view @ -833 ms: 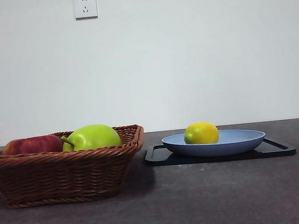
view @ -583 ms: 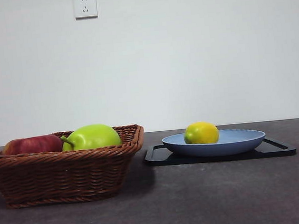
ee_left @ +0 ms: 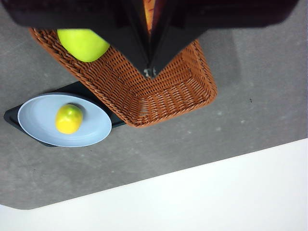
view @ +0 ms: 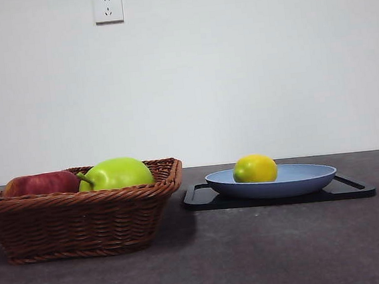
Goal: Take the lemon from the basket,put the lemon in the plate,hand out the plate
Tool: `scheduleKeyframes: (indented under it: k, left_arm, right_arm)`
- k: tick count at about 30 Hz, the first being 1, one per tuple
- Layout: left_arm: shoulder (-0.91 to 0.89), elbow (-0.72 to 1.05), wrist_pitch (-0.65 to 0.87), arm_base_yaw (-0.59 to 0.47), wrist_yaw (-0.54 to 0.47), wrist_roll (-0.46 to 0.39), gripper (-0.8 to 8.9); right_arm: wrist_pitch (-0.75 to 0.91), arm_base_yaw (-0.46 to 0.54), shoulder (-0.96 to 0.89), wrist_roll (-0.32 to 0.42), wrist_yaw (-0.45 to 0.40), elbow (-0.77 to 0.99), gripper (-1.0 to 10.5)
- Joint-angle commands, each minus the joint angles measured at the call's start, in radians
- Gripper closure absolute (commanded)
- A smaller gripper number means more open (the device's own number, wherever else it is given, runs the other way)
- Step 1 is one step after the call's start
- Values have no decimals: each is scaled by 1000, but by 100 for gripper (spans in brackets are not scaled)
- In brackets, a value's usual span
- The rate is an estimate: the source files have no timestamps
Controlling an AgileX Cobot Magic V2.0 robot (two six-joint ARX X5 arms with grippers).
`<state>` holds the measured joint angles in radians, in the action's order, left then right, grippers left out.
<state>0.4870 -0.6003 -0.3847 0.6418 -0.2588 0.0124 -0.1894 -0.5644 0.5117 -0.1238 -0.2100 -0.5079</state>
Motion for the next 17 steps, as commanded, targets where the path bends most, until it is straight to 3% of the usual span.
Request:
scheduleKeyframes:
  k: [1, 5, 9, 13, 17]
  left_arm:
    - [0, -8, 10, 5, 0, 11, 805]
    - [-20, -8, 9, 4, -5, 10, 805]
    - [-132, -7, -52, -32, -14, -114, 805]
    - [-266, 39, -15, -145, -17, -114, 805]
    - [-370, 169, 141, -313, -53, -119, 805]
  right_arm:
    - [9, -6, 3, -14, -6, -8, 943]
    - [9, -6, 3, -14, -6, -8, 943]
    - [9, -6, 3, -14, -6, -8, 943]
    - [9, -6, 3, -14, -6, -8, 943]
    - [9, -6, 3, -14, -6, -8, 943]
